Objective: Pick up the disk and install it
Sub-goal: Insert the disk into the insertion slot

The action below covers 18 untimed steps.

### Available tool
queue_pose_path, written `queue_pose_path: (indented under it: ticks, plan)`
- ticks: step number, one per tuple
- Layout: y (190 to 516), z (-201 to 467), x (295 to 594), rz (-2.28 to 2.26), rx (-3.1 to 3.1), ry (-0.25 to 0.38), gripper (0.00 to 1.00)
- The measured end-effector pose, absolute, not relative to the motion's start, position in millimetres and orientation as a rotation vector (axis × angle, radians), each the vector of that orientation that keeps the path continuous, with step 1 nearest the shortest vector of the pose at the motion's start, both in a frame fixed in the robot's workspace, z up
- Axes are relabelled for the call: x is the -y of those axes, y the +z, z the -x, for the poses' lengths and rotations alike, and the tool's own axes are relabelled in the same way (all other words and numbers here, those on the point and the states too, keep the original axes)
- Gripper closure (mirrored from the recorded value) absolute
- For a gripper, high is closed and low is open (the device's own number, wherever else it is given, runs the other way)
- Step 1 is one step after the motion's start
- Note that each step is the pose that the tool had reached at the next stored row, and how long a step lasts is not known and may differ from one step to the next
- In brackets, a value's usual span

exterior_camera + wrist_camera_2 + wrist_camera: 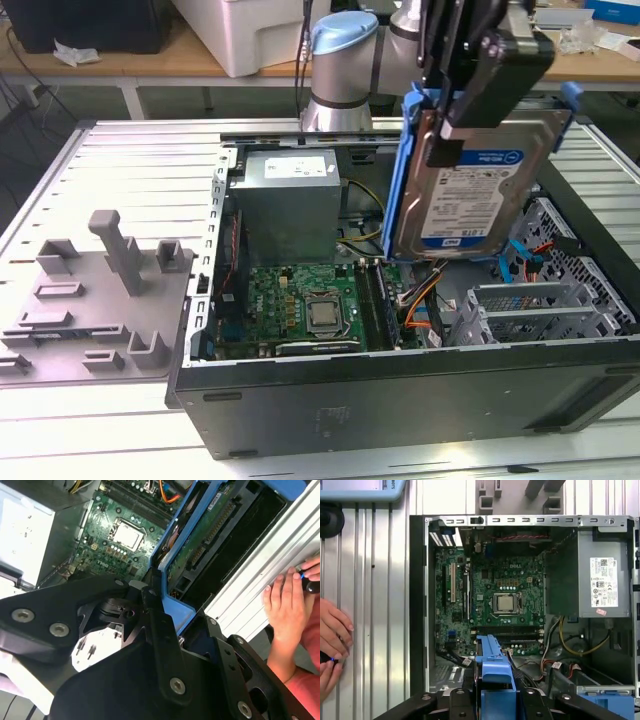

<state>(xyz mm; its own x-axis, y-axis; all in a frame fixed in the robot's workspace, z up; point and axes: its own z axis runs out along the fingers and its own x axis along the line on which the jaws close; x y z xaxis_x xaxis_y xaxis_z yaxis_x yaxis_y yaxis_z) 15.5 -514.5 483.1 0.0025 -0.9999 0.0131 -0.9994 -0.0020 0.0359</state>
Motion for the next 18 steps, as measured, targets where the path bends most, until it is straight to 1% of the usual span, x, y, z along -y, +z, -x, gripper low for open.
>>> queue_pose_path:
  ticks: [5, 10, 18]
  plan:
    - [483.1, -25.6, 519.9, -2.199, 2.194, -0.025, 0.63]
    - [483.1, -31.6, 535.1, -2.199, 2.194, -0.025, 0.63]
    - [482.8, -59.9, 543.0, -2.199, 2.194, -0.025, 0.63]
